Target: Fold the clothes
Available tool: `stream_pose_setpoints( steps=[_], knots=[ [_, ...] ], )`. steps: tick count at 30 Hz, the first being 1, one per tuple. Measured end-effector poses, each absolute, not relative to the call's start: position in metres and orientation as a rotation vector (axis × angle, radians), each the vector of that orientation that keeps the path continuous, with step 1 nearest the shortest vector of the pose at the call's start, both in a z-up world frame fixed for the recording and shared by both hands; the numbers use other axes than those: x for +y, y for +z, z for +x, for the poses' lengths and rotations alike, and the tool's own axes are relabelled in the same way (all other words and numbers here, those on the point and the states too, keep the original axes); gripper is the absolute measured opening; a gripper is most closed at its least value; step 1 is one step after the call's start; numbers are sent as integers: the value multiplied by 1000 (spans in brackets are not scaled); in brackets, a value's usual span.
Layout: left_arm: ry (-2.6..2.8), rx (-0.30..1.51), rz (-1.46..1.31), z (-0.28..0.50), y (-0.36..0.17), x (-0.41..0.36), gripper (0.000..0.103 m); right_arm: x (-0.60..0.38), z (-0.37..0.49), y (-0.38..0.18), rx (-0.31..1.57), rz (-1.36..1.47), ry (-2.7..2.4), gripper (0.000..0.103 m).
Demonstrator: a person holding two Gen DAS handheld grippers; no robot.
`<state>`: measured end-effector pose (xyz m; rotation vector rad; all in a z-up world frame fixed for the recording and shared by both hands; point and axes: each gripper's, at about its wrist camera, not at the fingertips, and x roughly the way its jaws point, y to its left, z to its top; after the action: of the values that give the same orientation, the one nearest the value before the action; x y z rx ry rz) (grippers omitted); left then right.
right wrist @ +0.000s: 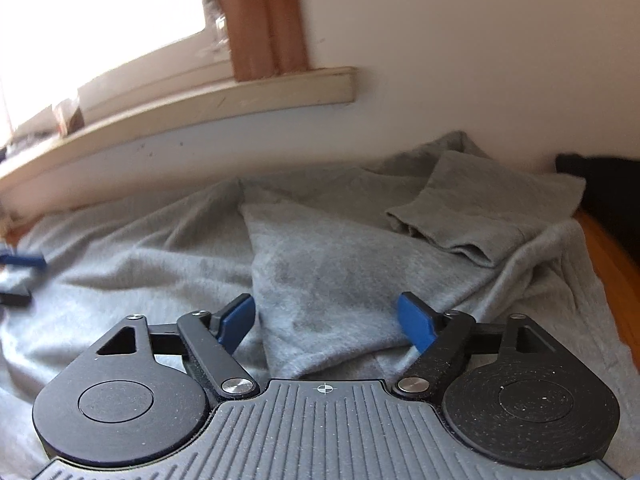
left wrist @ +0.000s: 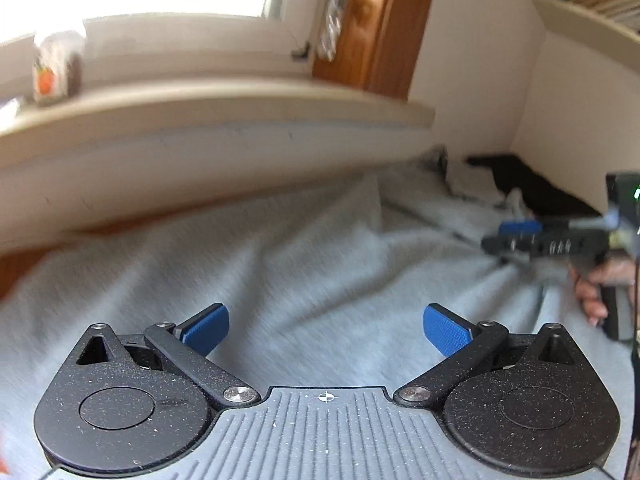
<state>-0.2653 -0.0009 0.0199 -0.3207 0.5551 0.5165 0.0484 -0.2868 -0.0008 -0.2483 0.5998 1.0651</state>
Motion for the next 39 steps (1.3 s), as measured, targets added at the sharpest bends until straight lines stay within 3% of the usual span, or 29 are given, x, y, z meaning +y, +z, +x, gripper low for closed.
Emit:
stream_pose_setpoints(
  steps=[3,12,26,30,32,34,39],
  knots=[
    [580,525,-257,-289,37,19,103,-291,42,11,454,-231,1070,80],
    [659,517,-242,-346,38,97,103,-284,68,-4,617,-145,1049,81],
    [588,524,-321,-383,20,116,102,-267,50,-9,587,-298,999,83],
    [581,532,-358,-385,14,123,97,-265,50,-9,583,-313,994,83],
    [577,536,-376,-386,10,127,88,-265,50,-9,583,-312,994,83],
    [573,541,-394,-388,7,130,70,-265,50,-9,583,-312,993,83],
    [576,548,-370,-388,3,129,69,-266,50,-9,575,-325,994,84]
  ],
)
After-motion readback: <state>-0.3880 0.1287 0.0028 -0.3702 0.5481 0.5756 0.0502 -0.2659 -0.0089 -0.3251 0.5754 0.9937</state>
